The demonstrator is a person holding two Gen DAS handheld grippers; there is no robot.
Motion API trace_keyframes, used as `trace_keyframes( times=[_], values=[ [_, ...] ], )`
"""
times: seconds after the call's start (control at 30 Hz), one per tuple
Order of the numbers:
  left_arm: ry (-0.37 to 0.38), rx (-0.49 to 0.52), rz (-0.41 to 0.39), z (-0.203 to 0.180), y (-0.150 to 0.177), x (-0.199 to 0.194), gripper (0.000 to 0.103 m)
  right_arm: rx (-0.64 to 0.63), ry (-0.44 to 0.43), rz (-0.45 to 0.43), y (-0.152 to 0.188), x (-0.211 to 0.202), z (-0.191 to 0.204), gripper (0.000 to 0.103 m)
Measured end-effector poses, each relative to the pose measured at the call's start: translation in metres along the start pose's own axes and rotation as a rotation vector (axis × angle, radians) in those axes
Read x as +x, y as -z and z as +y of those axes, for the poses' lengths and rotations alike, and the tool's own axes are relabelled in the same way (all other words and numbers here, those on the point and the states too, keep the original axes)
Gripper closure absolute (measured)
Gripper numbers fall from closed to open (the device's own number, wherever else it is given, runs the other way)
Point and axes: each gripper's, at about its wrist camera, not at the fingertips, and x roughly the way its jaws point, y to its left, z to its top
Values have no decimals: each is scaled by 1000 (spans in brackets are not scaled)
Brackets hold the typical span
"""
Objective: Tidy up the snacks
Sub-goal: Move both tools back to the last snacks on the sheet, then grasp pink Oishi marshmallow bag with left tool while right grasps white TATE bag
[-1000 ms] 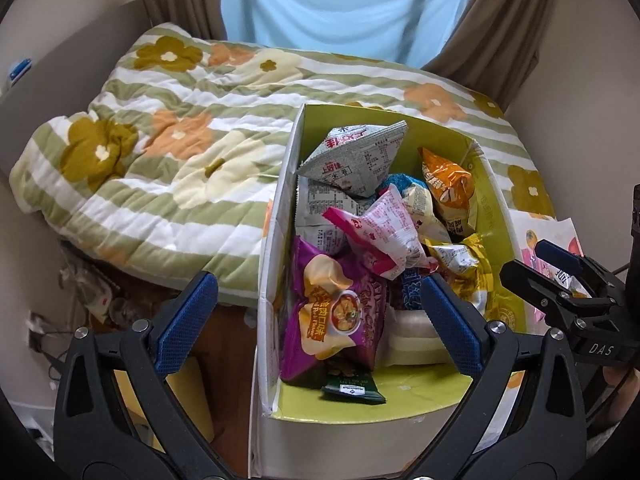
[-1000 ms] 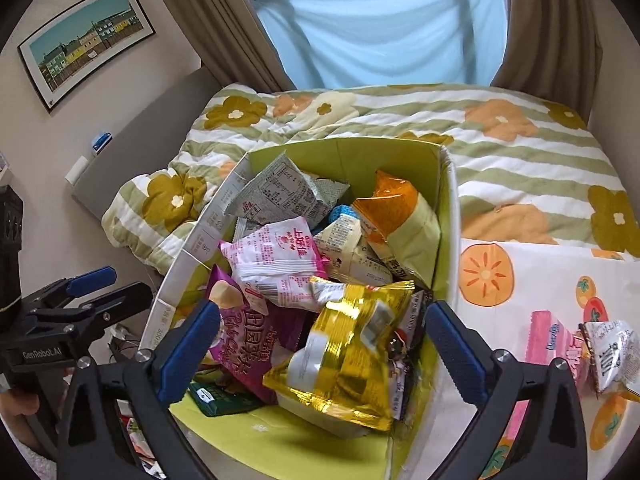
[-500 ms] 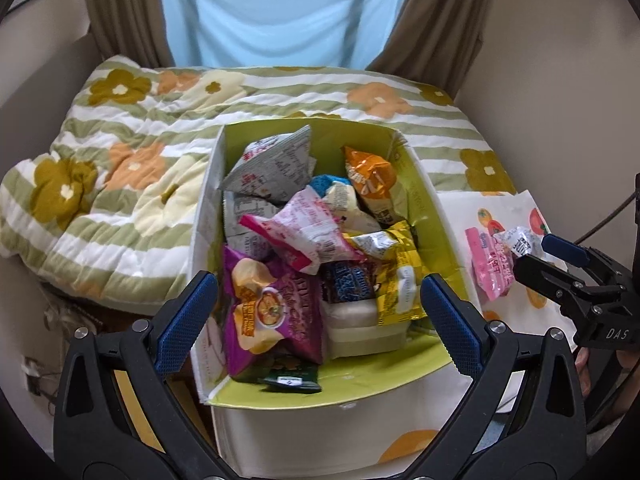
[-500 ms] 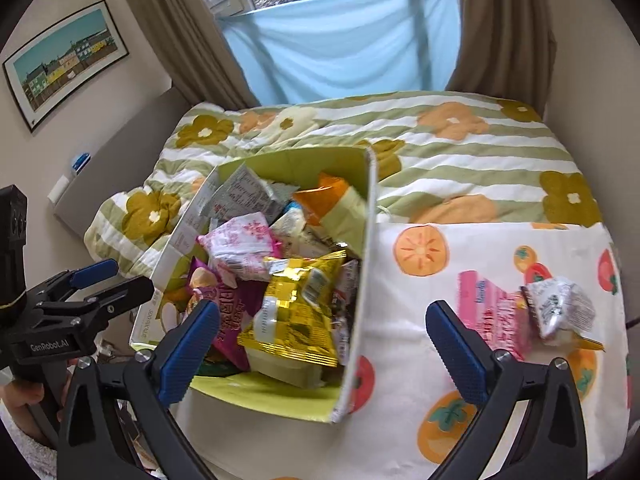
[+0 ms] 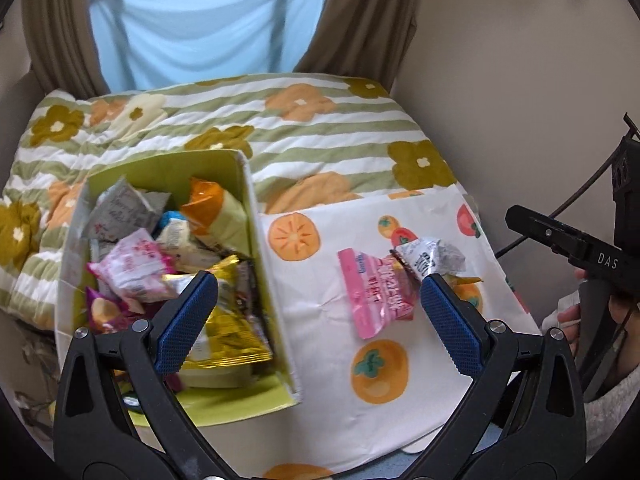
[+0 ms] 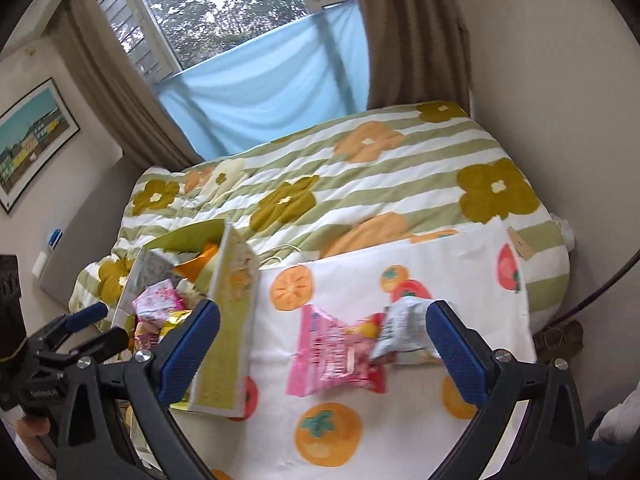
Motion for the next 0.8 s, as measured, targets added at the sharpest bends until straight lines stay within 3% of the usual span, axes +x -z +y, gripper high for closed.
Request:
trace_keyframes(
  times=[0.13, 0.23, 0.4, 0.57, 0.8],
  values=[
    [11, -27, 93, -40, 2, 42, 2, 1, -4, 56, -13, 6, -47, 0],
    [2, -62, 167, -58, 10, 79, 2, 10, -37, 164, -18, 27, -80, 0],
    [-17, -116, 279, -59, 28, 132, 2, 49, -134, 286, -8, 62, -117, 0],
    [21, -181, 337, -48, 40, 164, 2, 114, -191, 401, 7, 105, -135, 0],
    [69, -197, 408, -44, 45, 203, 2, 178, -210, 448, 18, 138, -146, 0]
  ],
)
